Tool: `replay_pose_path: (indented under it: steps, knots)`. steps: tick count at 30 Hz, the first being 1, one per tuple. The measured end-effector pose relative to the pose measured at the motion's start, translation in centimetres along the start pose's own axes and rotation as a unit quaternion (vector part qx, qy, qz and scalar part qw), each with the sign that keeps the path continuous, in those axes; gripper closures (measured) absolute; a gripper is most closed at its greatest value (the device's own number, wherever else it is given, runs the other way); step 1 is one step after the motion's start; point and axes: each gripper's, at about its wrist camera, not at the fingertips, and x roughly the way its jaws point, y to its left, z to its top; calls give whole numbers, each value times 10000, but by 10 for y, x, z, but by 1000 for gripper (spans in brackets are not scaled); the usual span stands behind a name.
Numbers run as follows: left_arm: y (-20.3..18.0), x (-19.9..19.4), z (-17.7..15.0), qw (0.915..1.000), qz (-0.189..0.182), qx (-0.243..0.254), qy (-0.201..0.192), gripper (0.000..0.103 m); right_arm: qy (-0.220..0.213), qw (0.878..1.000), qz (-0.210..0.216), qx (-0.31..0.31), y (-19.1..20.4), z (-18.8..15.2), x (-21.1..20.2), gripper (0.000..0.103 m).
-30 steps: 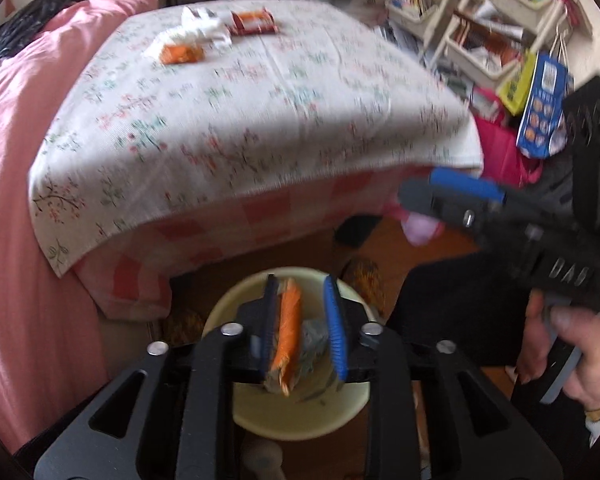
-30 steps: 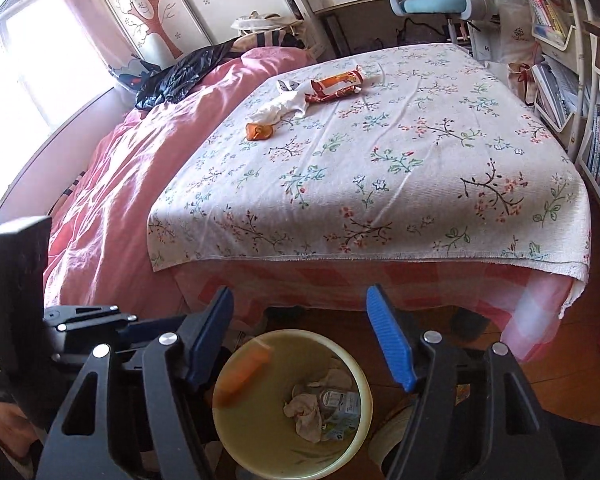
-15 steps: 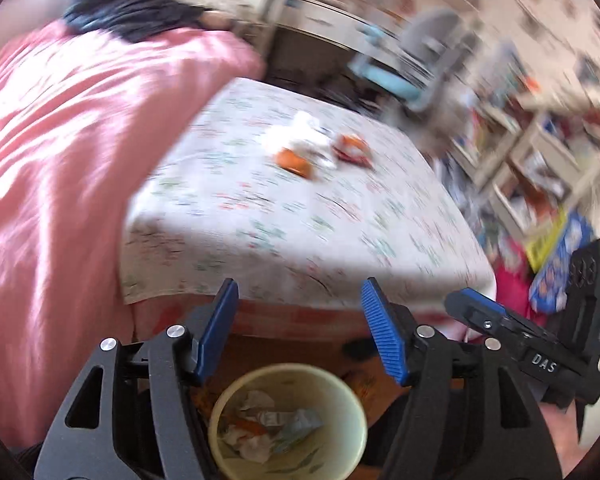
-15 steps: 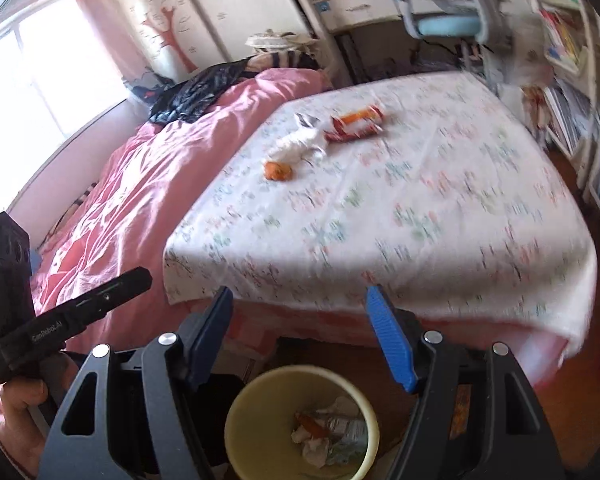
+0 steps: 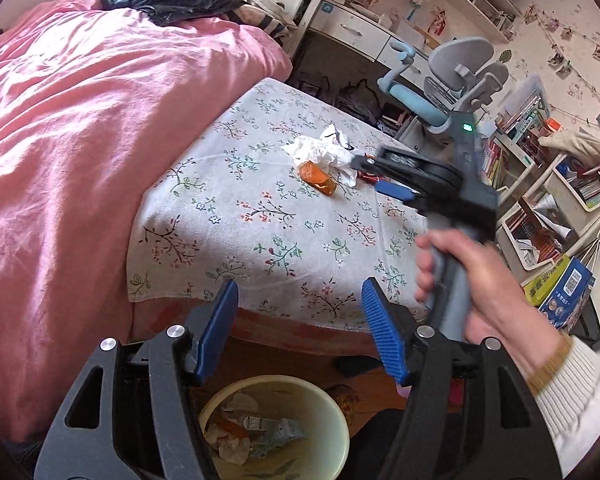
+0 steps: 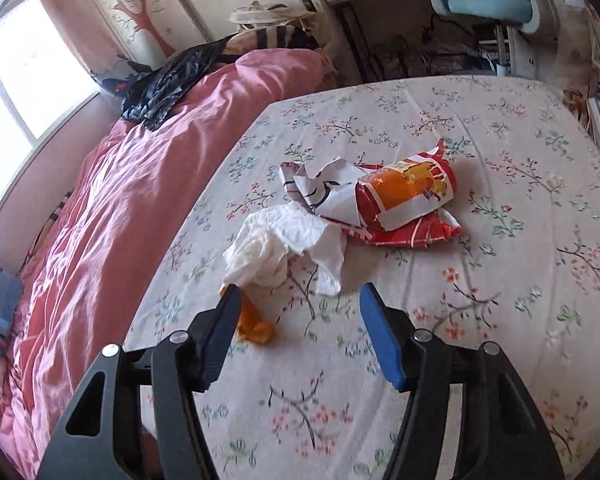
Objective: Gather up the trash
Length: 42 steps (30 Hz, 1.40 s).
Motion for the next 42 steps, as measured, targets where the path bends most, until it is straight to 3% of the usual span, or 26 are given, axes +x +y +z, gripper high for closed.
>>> replay_pose_path:
  steps: [3, 4, 6, 8, 12, 17, 22, 27, 31, 33, 35, 37, 42]
  knots:
    - [0, 1, 2, 10000, -36, -3, 44, 42, 63, 9994, 126, 329, -6, 10, 22, 47]
    - [0, 2, 3, 10000, -50, -16, 50, 42, 72, 9990, 180, 393, -7, 12, 25, 54]
    - [2, 3, 5, 9999, -78, -49, 60, 42, 42, 9984, 288, 492, -9, 15, 29, 92]
    - [3, 4, 8, 9999, -74, -76, 61, 42, -100, 9974, 406, 589, -12, 16, 22, 99]
    - [7, 9, 16, 9998, -80, -154, 88, 42, -290, 9953, 801, 455, -11, 8, -16, 100]
    - [-1, 22, 29, 9999, -48, -3, 163, 42, -116, 9946, 964, 372, -31, -11, -68, 100]
    - [-19, 45, 47, 9987, 52, 378, 342, 39, 124, 9981, 424, 431, -67, -22, -82, 100]
    - [-39, 78, 73, 9948, 286, 871, 445, 37, 42, 9982, 100, 597, -94, -23, -87, 100]
    - [-53, 112, 98, 9863, 559, 1475, 485, 36, 7, 9974, -166, 697, -103, -18, -89, 92]
    - [-45, 121, 114, 9874, 581, 1411, 415, 36, -78, 9965, -264, 789, -108, -17, -92, 57]
    - [-38, 130, 129, 9874, 642, 1388, 405, 36, -226, 9965, -355, 724, -107, -15, -97, 45]
    - [-34, 145, 137, 9827, 814, 1593, 480, 37, -247, 9975, -313, 579, -104, -12, -98, 45]
    - [-46, 170, 133, 9665, 773, 2303, 826, 40, -25, 9994, -22, 347, -88, -12, -87, 40]
